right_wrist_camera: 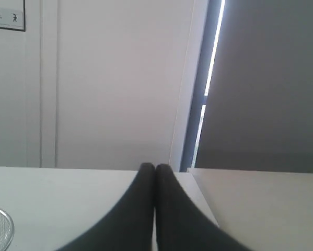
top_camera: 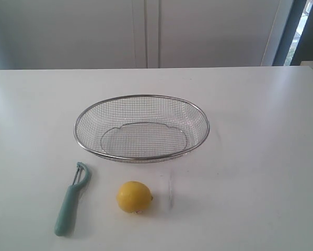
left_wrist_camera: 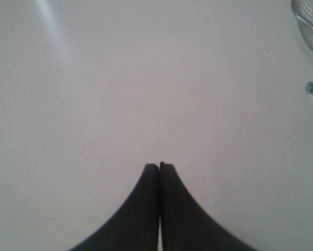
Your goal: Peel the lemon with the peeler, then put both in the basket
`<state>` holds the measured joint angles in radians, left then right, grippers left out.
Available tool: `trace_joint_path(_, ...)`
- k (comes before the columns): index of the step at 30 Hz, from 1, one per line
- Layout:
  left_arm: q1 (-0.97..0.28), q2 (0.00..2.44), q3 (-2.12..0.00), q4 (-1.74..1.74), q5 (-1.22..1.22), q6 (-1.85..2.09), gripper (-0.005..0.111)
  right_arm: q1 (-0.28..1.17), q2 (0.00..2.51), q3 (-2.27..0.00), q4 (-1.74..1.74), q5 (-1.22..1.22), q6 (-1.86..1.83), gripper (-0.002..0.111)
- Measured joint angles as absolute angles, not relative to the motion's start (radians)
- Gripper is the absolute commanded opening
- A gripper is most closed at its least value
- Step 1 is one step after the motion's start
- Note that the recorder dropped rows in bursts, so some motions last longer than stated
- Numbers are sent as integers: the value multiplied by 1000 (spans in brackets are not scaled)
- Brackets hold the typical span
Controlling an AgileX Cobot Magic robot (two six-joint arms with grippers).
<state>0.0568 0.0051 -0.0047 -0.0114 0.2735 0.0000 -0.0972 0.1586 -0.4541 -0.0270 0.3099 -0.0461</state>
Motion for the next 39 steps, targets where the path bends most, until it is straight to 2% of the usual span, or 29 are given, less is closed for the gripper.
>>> trace_joint_path(14, 57, 5, -5, -11, 273, 0, 0, -97, 384, -615, -25, 503, 26, 0)
trace_joint_path(39, 57, 5, -5, -11, 273, 0, 0, -97, 396, -620, -25, 499, 34, 0)
